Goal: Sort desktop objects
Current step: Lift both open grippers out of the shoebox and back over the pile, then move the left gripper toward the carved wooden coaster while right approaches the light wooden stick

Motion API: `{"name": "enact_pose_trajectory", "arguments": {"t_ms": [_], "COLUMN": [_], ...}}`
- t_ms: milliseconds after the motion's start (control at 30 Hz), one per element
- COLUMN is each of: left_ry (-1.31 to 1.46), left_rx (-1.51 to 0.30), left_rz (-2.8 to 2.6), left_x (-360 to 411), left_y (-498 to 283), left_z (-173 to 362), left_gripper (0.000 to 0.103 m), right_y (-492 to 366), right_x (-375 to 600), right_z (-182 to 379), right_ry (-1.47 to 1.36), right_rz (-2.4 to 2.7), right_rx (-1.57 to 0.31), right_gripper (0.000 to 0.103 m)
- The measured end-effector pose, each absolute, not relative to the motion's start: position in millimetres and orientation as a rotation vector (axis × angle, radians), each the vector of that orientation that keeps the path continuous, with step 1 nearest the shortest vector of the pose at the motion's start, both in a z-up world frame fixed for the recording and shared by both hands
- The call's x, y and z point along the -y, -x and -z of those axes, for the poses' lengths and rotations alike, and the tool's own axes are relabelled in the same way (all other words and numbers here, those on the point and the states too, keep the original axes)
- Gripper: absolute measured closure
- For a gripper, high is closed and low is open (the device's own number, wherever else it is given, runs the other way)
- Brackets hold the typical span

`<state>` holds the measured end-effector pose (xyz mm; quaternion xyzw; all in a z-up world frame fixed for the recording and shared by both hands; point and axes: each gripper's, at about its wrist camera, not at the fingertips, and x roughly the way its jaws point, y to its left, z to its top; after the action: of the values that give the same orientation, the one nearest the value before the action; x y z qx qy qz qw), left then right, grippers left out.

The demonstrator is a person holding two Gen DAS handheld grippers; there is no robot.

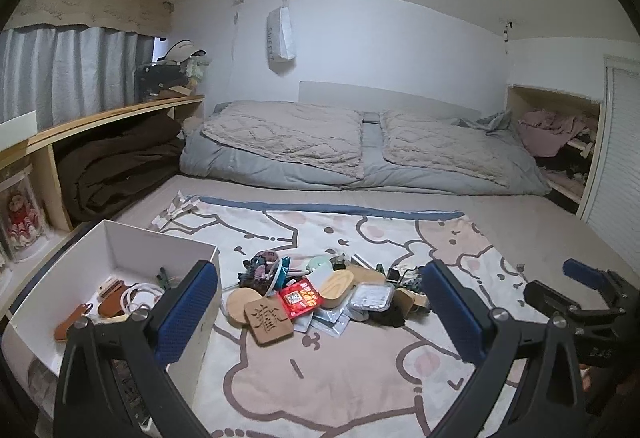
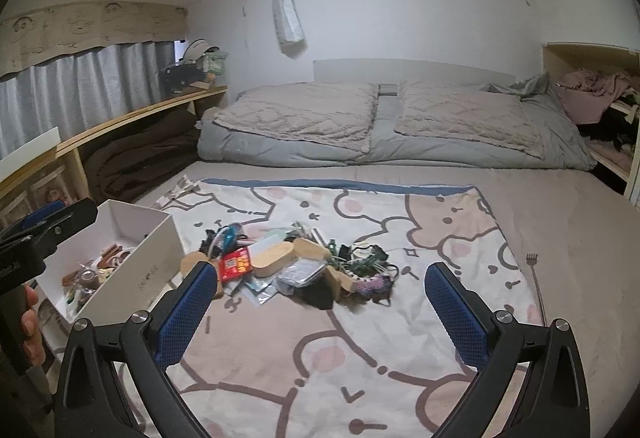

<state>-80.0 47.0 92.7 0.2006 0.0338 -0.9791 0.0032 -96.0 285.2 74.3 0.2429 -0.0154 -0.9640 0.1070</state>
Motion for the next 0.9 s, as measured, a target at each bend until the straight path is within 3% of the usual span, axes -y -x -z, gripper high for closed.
{"name": "enact_pose_trajectory", "arguments": {"t_ms": [267, 900], "left_ry": [-0.730, -0.958], "left_rx": [-0.113, -0.126], "left_rz": [3.011, 2.775], "left_x": [-54, -52], "left_y": [119, 200], "left_z": [-59, 53], "left_gripper": [0.000, 0.000], "right_y": [125, 194], "right_x": [-296, -288], "right_z": [-52, 22], "right_ry": [-0.763, -0.866], "right_rz": [2.829, 2.810], "right_rx": [0.128, 0.063], "right_gripper": [0.000, 0.000]}}
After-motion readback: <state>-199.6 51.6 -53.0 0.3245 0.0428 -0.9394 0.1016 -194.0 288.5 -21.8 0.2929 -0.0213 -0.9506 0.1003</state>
